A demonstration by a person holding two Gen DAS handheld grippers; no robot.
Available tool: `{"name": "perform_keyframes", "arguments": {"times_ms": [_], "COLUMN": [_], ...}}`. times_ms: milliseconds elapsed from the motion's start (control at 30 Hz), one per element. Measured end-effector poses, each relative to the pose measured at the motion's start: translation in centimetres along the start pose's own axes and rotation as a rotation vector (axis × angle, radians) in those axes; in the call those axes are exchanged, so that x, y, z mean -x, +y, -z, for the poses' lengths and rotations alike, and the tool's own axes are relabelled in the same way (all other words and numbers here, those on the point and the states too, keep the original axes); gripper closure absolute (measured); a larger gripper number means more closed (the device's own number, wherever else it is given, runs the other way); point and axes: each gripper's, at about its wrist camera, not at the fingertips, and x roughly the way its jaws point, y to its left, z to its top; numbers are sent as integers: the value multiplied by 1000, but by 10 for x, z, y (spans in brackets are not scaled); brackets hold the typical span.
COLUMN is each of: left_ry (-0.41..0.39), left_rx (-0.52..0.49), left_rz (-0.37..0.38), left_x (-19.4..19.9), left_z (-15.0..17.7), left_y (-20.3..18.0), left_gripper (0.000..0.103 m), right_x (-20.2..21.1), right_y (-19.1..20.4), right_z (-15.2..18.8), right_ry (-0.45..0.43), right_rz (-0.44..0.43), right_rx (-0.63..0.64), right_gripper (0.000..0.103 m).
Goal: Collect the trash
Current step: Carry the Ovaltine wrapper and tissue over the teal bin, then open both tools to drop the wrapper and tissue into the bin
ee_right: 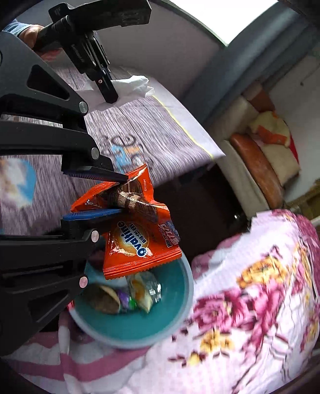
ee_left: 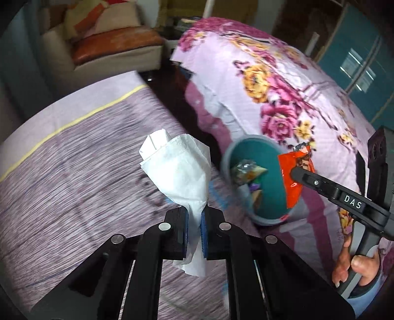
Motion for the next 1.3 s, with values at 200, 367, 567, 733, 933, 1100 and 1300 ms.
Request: {"name": "perform_keyframes", "arguments": {"times_ms": [200, 367, 567, 733, 933, 1100, 1300], "left_ry": [30, 59, 94, 108, 131, 143, 153], "left_rx": [-59, -93, -123, -147, -171, -191, -201], "left_rz": [31, 38, 43, 48, 58, 62, 62], "left_x": [-23, -40, -60, -72, -87, -97, -108], "left_z": [-11, -14, -16, -17, -18, -17, -21], "left_y": [-40, -60, -77, -87, -99, -106, -111], "left_gripper": [94, 94, 94, 94, 94, 94, 94], "right_x": [15, 20, 20, 18, 18, 20, 23], "right_y": [-40, -64, -85, -92, -98, -103, -107], "right_z": [-6, -8, -10, -9, -8, -8, -11], "right_ry": [-35, -38, -43, -40, -42, -44, -52], "right_rz": [21, 31, 46, 53, 65, 77, 90], "right_rx": [-53, -87, -108, -114, -121, -128, -138], "right_gripper": [83, 83, 83, 83, 83, 82, 82]}}
